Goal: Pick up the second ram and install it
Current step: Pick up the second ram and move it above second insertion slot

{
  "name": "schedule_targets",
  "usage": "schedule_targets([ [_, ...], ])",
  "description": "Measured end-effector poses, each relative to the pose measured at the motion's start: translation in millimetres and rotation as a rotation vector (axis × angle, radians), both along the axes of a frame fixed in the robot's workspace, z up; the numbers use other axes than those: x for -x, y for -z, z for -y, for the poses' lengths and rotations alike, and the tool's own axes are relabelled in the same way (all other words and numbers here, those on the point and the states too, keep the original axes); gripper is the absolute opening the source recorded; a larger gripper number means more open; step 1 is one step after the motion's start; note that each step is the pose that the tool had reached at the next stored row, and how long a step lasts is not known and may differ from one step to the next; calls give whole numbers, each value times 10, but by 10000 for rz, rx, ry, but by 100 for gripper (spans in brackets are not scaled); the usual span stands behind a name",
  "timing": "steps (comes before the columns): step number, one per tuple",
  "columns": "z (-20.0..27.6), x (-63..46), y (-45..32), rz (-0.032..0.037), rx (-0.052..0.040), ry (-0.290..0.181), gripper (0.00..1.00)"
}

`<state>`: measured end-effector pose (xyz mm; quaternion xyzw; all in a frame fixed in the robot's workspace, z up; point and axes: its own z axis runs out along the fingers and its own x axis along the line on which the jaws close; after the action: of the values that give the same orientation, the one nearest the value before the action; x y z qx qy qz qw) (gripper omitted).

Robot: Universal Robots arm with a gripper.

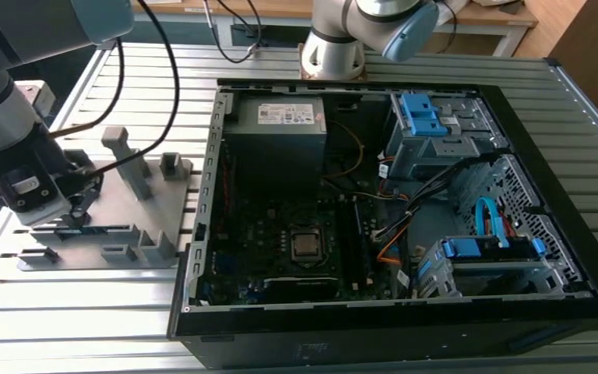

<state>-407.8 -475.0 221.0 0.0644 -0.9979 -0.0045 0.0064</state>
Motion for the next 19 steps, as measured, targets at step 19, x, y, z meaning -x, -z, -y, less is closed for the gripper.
schedule_targets([
  [19, 0, 0, 0, 0, 0, -2408, 10],
])
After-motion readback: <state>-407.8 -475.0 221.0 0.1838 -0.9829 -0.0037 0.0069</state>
